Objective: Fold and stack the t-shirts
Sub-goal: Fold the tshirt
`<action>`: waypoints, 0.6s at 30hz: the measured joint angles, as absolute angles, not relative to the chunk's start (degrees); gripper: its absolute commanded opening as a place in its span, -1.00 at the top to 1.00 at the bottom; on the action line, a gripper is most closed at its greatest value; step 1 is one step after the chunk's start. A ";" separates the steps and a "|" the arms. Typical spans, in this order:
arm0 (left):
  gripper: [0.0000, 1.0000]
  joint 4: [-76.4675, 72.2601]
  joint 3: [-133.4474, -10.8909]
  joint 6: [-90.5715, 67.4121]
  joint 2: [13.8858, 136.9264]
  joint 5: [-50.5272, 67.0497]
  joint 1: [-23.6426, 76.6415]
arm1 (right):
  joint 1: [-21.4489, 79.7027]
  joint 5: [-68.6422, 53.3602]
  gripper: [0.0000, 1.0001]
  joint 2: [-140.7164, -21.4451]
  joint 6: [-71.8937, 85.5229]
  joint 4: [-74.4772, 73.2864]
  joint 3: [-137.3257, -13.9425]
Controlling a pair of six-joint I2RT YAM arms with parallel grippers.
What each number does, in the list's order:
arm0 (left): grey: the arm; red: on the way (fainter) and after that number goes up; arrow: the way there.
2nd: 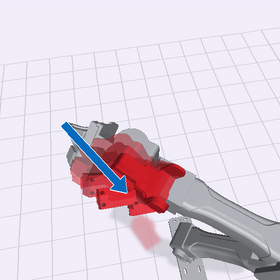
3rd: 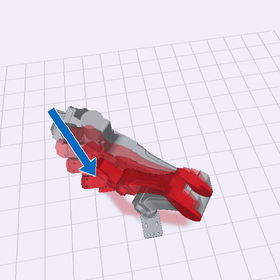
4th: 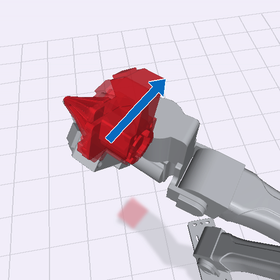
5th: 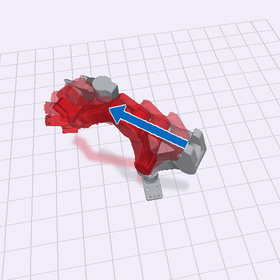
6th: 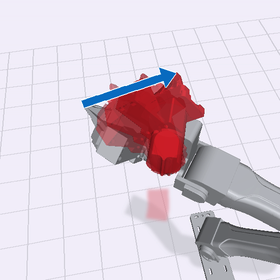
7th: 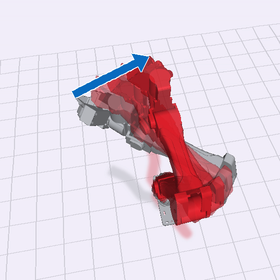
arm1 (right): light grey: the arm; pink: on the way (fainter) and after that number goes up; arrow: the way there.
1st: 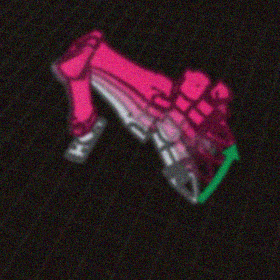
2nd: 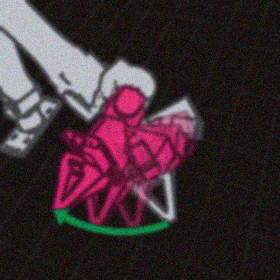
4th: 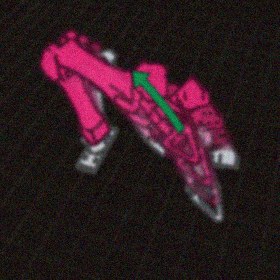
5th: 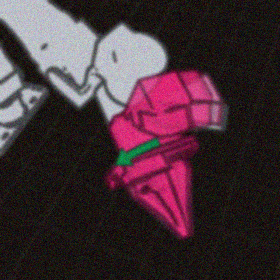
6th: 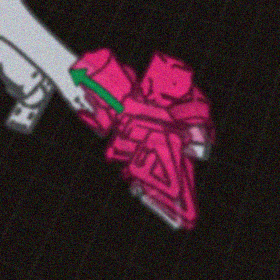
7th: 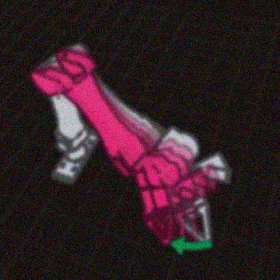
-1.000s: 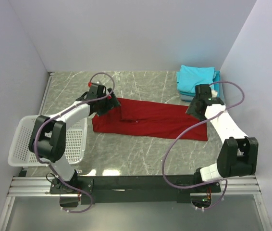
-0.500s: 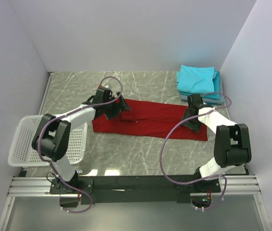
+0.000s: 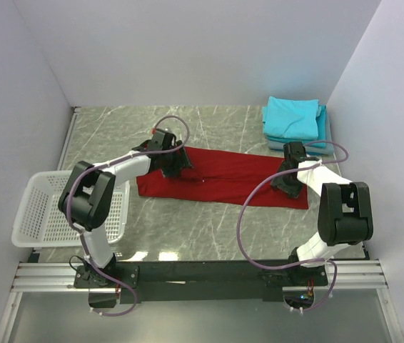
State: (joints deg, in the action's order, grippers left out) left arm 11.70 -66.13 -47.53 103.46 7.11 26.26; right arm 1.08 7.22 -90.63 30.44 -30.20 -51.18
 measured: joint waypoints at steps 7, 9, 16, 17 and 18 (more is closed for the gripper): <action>0.63 13.52 -68.18 -47.53 106.78 6.04 27.27 | 0.80 6.92 -0.26 -91.35 30.41 -29.95 -51.18; 0.97 13.89 -68.25 -47.27 106.78 5.72 27.40 | 0.73 6.81 -0.26 -91.37 30.41 -29.95 -51.18; 0.99 15.00 -71.68 -44.45 107.33 4.91 27.88 | 0.73 6.52 -0.26 -91.37 30.41 -29.93 -51.16; 0.99 15.11 -72.82 -43.81 107.77 4.95 27.92 | 0.73 6.44 -0.26 -91.37 30.39 -29.93 -51.18; 0.99 15.20 -74.19 -42.89 108.44 5.15 27.97 | 0.73 6.39 -0.26 -91.37 30.39 -29.93 -51.18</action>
